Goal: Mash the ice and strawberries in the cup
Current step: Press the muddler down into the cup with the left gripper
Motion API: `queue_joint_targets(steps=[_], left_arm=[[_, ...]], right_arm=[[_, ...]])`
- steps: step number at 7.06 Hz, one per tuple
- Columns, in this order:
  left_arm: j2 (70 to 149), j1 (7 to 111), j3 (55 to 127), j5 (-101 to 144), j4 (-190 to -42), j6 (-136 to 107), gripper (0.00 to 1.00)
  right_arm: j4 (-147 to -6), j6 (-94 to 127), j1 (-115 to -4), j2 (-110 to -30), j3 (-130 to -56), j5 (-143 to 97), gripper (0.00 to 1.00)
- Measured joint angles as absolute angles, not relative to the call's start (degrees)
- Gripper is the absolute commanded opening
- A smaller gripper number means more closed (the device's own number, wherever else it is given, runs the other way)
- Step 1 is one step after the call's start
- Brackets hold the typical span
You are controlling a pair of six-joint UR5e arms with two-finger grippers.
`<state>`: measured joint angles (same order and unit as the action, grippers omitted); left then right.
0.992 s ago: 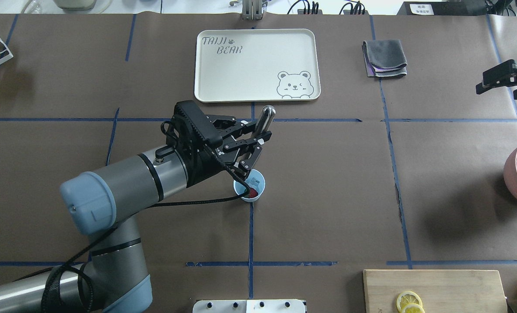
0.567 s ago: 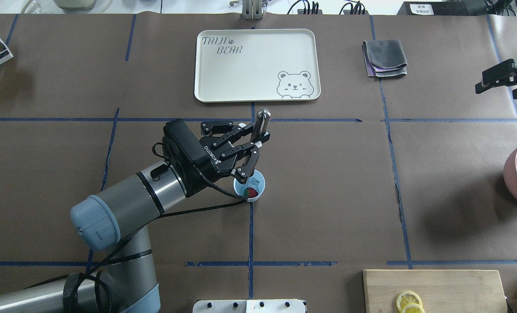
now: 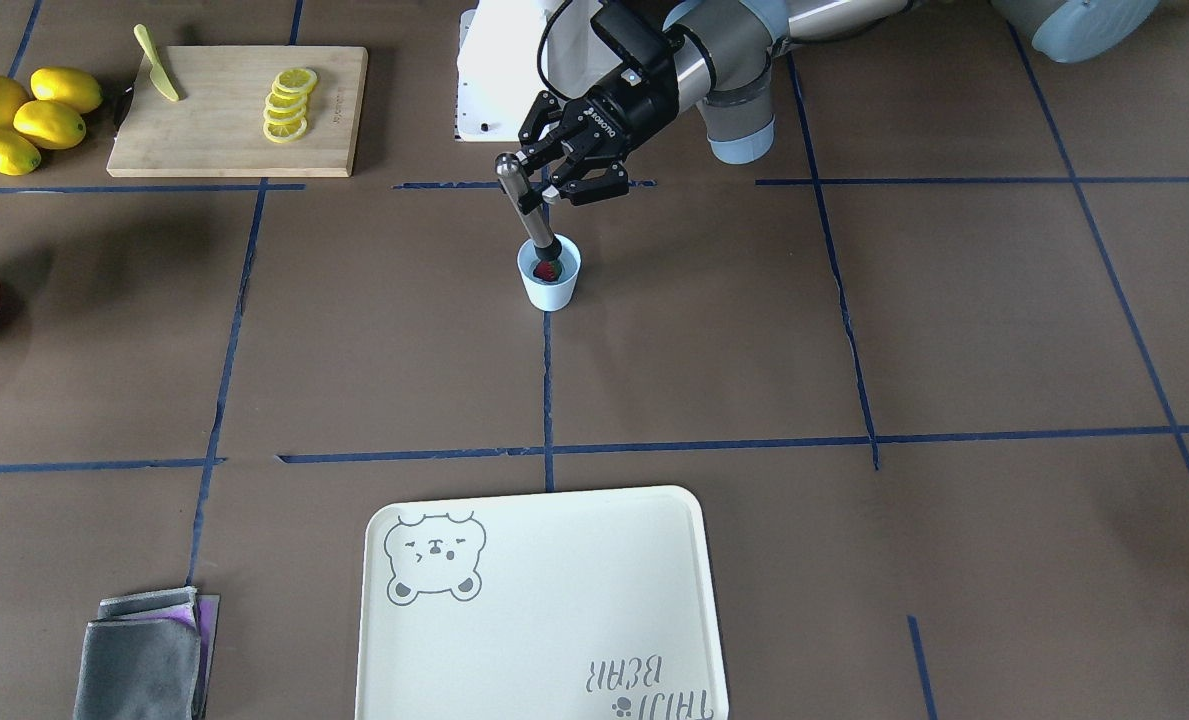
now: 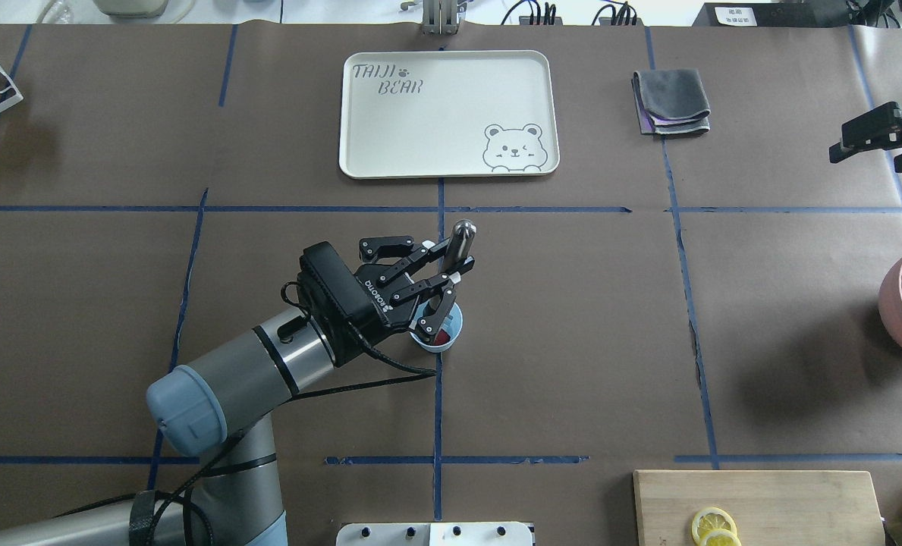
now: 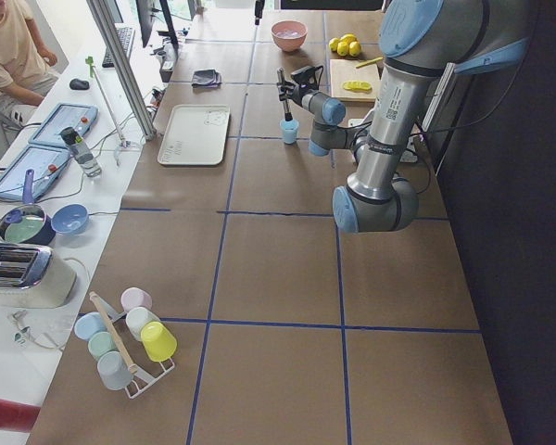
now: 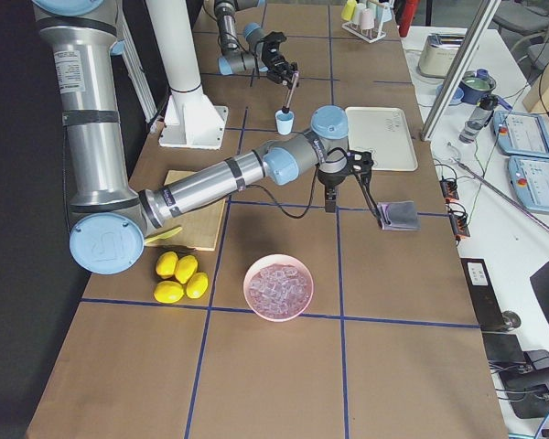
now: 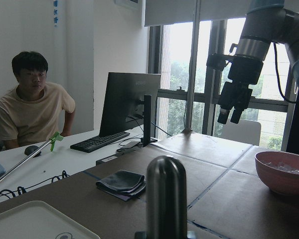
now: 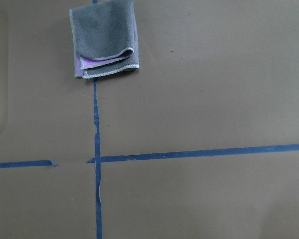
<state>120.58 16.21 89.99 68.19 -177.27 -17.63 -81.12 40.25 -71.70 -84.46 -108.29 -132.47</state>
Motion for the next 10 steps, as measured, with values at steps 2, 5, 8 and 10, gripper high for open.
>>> queue_joint_targets(steps=[2, 5, 8, 10], left_arm=[[120.8, 16.0, 86.2, 68.2, -180.5, -17.1, 0.01], [120.8, 15.6, 84.4, 68.2, -181.3, -17.1, 0.01], [120.8, 15.1, 84.3, 68.2, -181.3, -17.0, 0.00], [121.5, 15.2, 85.0, 68.2, -181.2, -17.0, 0.00]], right_arm=[[-81.1, 40.3, -71.7, -84.5, -108.1, -132.5, 0.99], [-81.1, 40.3, -71.7, -84.4, -108.0, -132.5, 0.99], [-81.1, 40.3, -71.7, -84.4, -108.0, -132.4, 0.99], [-81.1, 40.3, -71.7, -84.4, -108.0, -132.5, 0.99]])
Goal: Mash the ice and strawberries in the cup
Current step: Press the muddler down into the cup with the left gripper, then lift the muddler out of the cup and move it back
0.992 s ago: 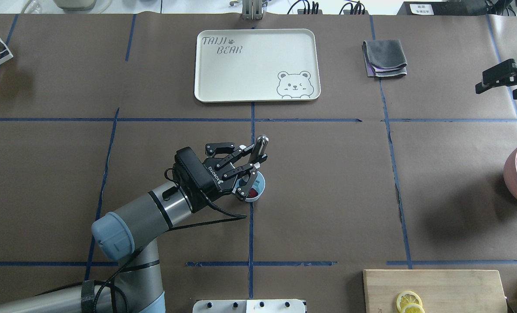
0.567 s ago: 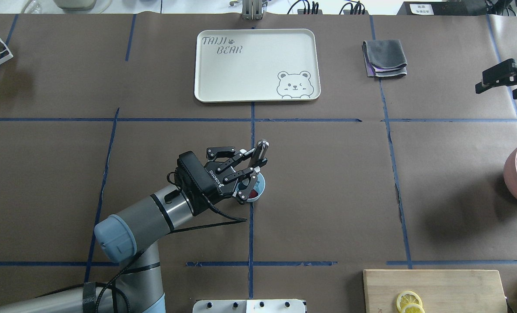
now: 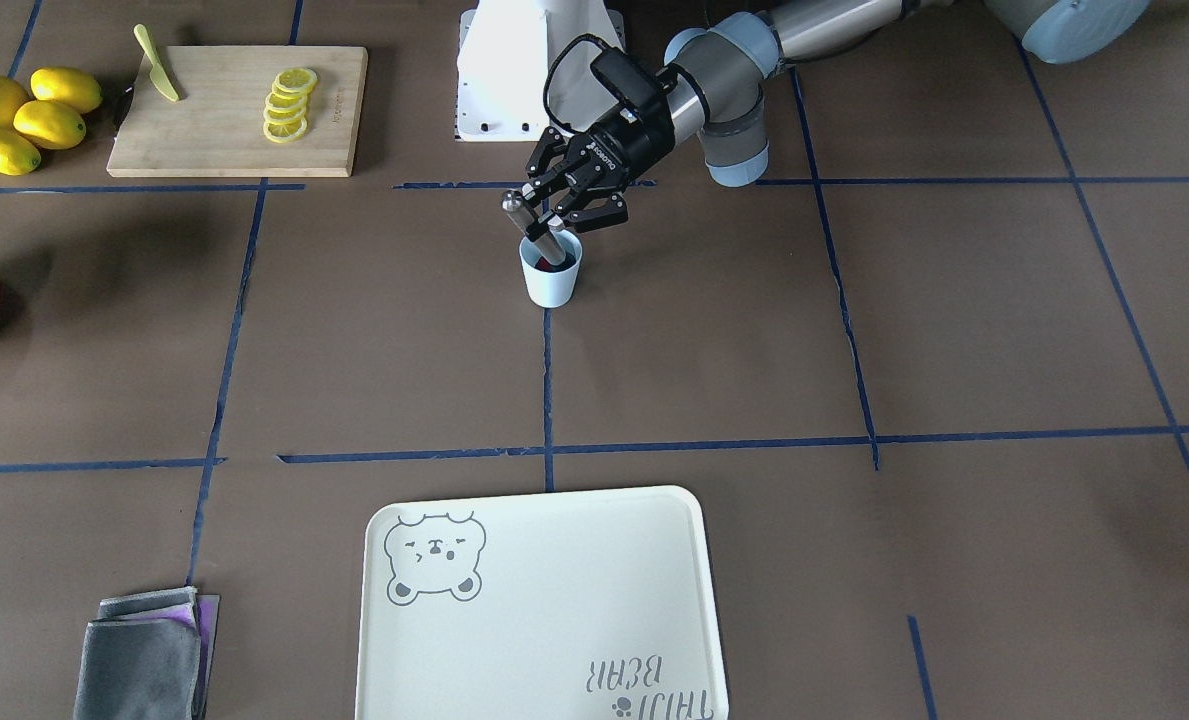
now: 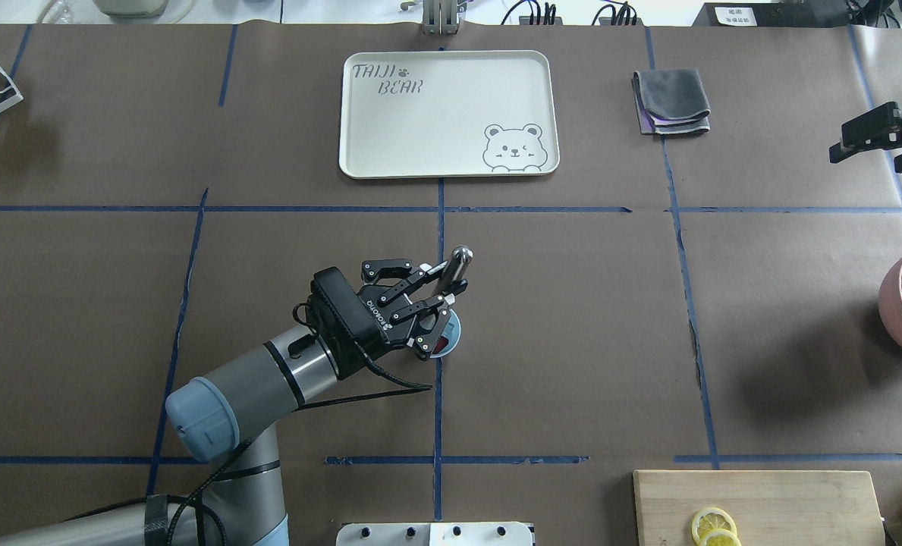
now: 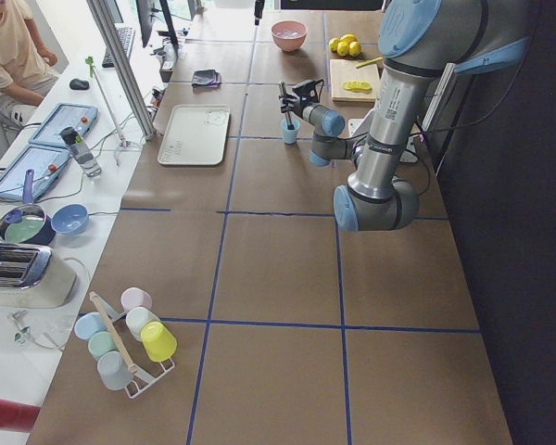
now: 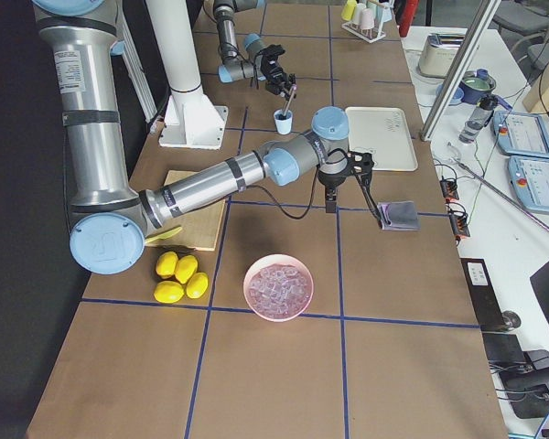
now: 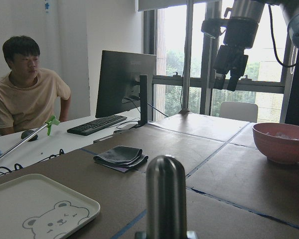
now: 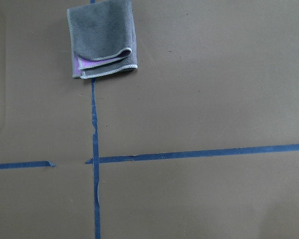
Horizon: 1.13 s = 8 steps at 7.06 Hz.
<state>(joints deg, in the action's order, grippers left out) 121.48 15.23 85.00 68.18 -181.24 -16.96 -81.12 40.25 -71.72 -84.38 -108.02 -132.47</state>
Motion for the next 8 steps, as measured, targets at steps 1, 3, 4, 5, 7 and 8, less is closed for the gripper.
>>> queue_joint_targets(steps=[1, 3, 4, 5, 7, 8], left_arm=[[122.3, 15.8, 85.8, 68.1, -181.1, -17.0, 0.00], [123.1, 18.8, 86.9, 68.2, -180.5, -17.0, 0.00], [123.3, 20.0, 88.1, 68.1, -178.4, -17.3, 0.00], [123.2, 21.3, 90.3, 68.1, -174.2, -17.7, 0.00], [122.2, 24.2, 93.4, 68.4, -165.3, -19.8, 0.00], [121.3, 25.5, 93.9, 68.5, -159.8, -21.2, 0.00]], right_arm=[[-81.1, 40.3, -71.7, -84.4, -108.0, -132.6, 0.99], [-81.1, 40.3, -71.7, -84.4, -108.0, -132.7, 0.99], [-81.1, 40.3, -71.7, -84.4, -108.0, -132.7, 0.99], [-81.1, 40.3, -71.7, -84.4, -108.0, -132.7, 0.99], [-81.1, 40.3, -71.7, -84.5, -108.0, -132.7, 0.99], [-81.1, 40.3, -71.7, -84.6, -108.0, -132.6, 0.99]])
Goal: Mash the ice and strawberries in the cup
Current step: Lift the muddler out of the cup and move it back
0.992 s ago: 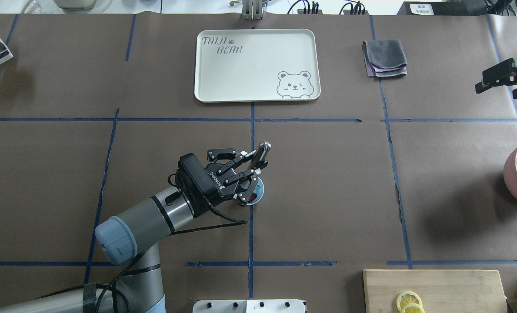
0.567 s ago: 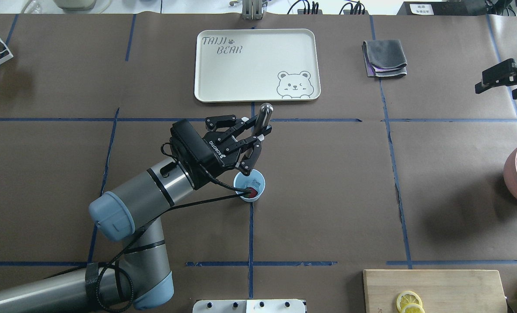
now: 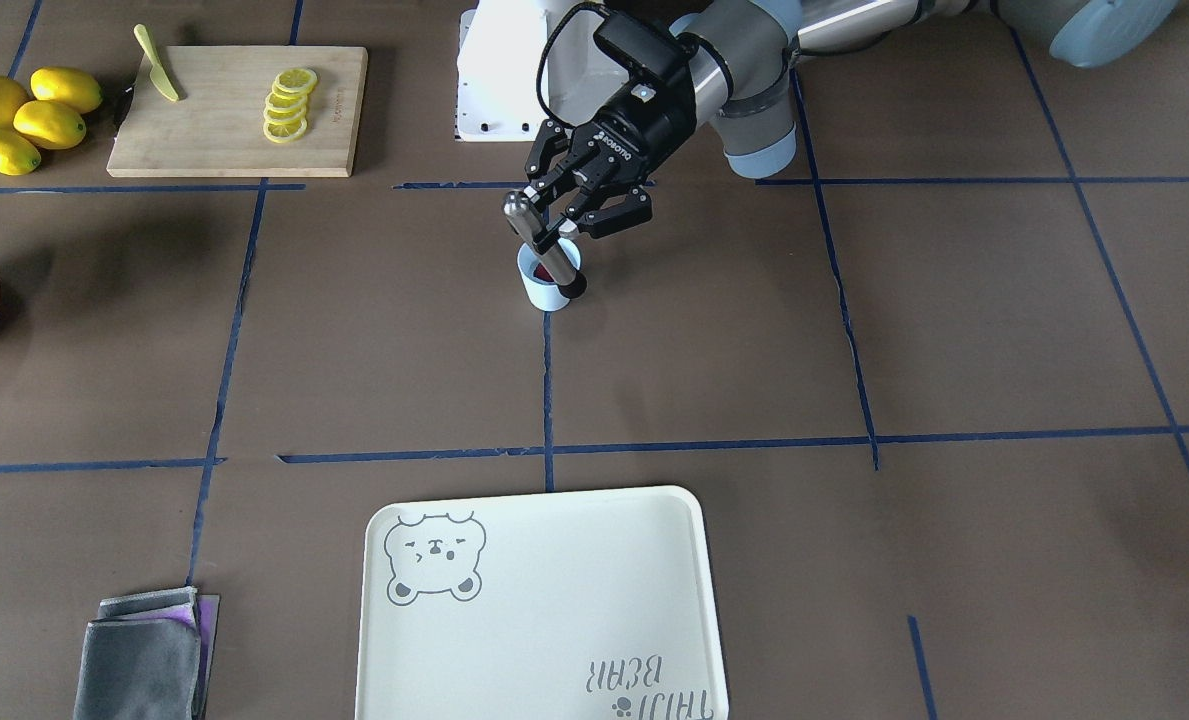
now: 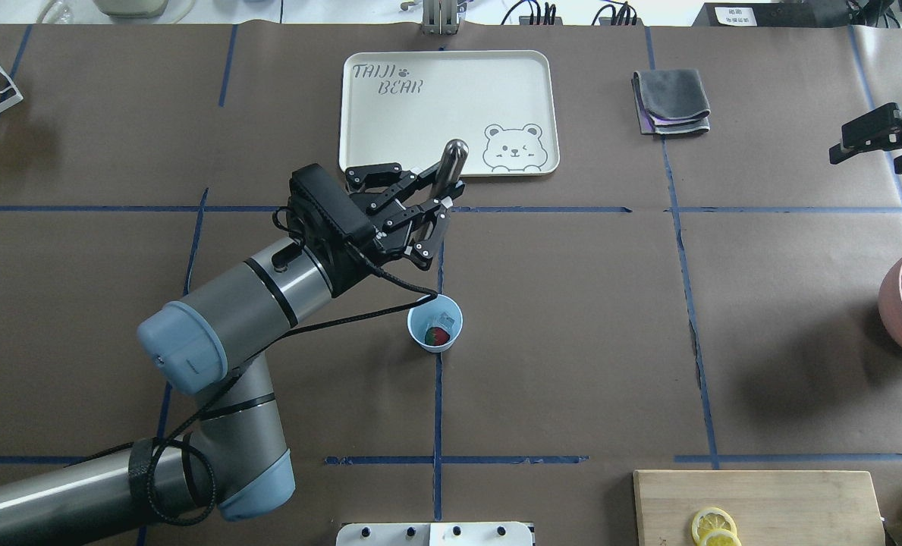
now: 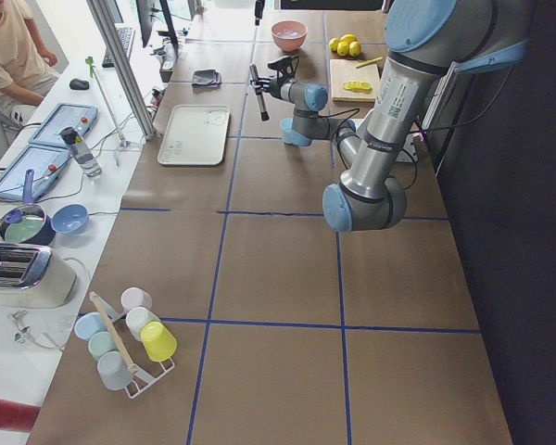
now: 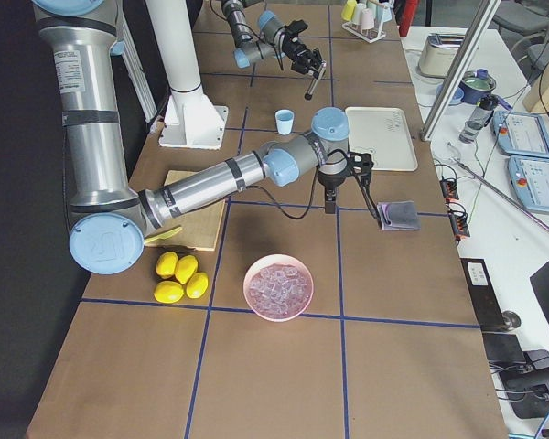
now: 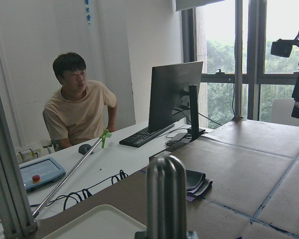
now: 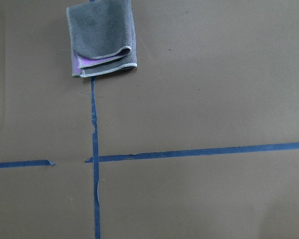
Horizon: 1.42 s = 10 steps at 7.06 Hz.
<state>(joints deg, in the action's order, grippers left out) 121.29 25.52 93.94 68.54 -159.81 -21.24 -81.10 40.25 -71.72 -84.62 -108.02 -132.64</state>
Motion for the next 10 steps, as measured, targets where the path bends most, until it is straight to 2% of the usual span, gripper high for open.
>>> queue_joint_targets(steps=[3, 7, 10], left_arm=[[115.0, 31.4, 94.6, 74.4, -147.7, -24.1, 0.00], [103.4, 52.5, 94.6, 106.5, -132.5, -33.9, 0.00], [91.0, 59.7, 94.1, 115.9, -127.0, -36.0, 0.00]], right_arm=[[-80.9, 40.2, -71.7, -85.2, -108.0, -132.6, 0.99], [-80.6, 40.3, -71.8, -85.9, -108.1, -132.3, 0.99], [-80.6, 40.3, -71.8, -86.0, -107.8, -132.2, 0.99]])
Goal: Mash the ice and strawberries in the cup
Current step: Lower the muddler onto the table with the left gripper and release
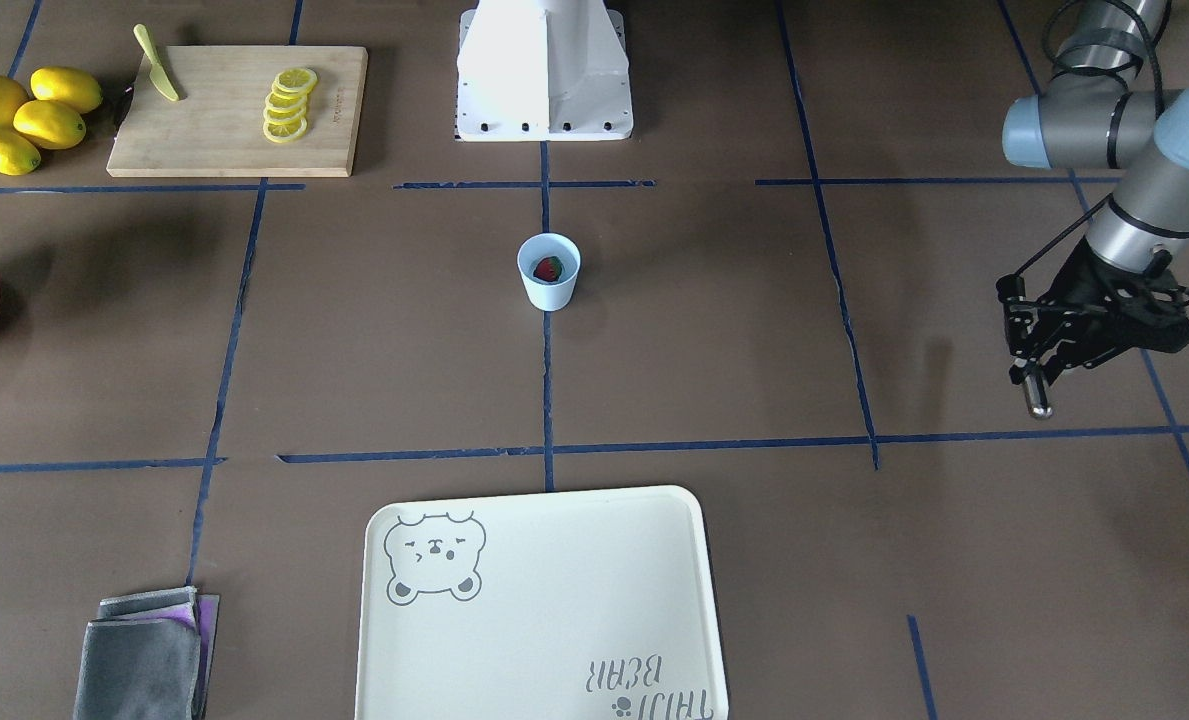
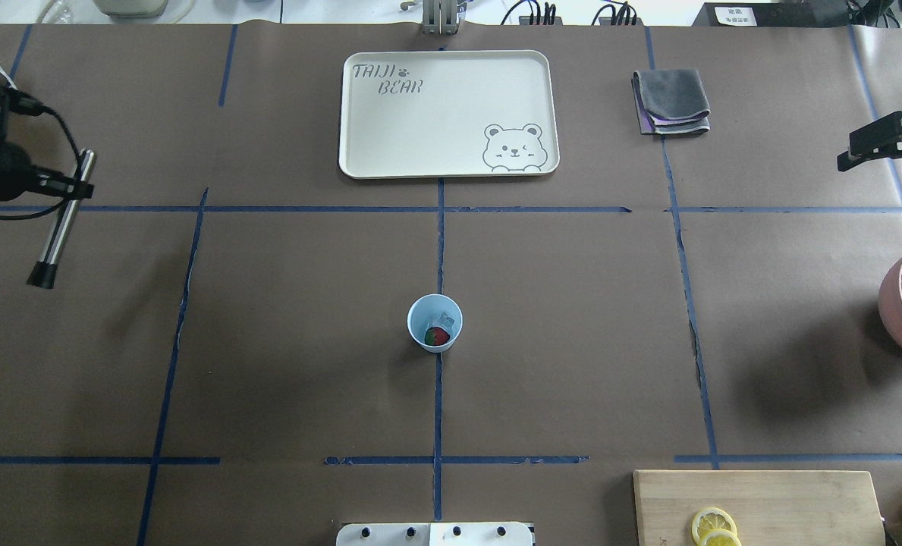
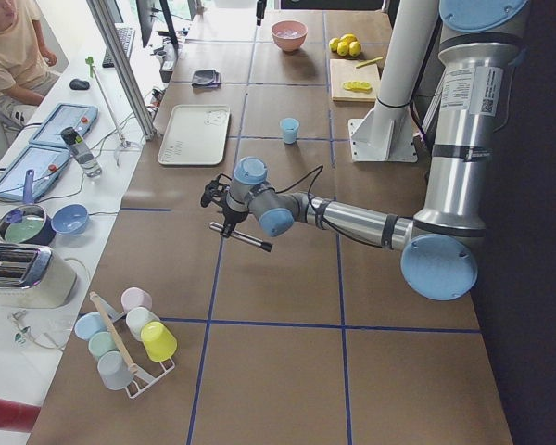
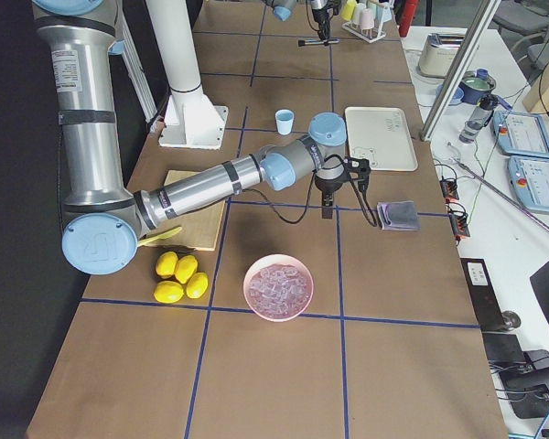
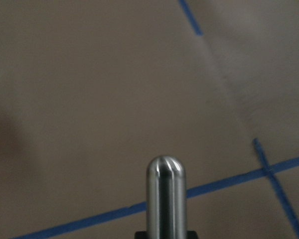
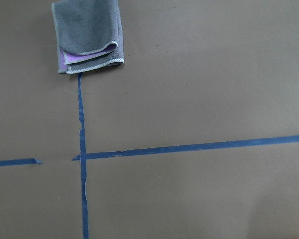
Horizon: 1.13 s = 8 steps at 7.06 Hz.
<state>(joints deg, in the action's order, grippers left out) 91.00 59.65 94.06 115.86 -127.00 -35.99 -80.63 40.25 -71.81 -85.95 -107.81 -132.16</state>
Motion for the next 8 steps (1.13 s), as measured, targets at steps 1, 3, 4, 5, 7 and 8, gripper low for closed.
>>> queue_joint_targets(steps=[1, 3, 4, 5, 7, 8], left_arm=[[88.1, 60.7, 93.9, 116.9, -124.8, -36.3, 0.00], [86.0, 61.3, 92.3, 117.6, -120.6, -36.6, 0.00], [85.9, 61.3, 90.7, 117.7, -119.9, -36.5, 0.00], [85.9, 61.2, 89.3, 117.8, -119.7, -36.4, 0.00], [86.2, 61.2, 87.8, 117.8, -119.8, -36.2, 0.00], [86.3, 61.1, 87.1, 117.8, -120.1, -36.0, 0.00]], right_arm=[[-80.6, 40.3, -71.8, -86.0, -107.6, -132.2, 0.99], [-80.6, 40.3, -71.8, -85.9, -107.3, -132.1, 0.99], [-80.6, 40.3, -71.8, -85.9, -107.0, -132.2, 0.99], [-80.5, 40.3, -71.8, -85.8, -106.8, -132.2, 0.99], [-80.5, 40.3, -71.8, -85.7, -106.7, -132.2, 0.99], [-80.5, 40.3, -71.8, -85.7, -106.7, -132.2, 0.99]])
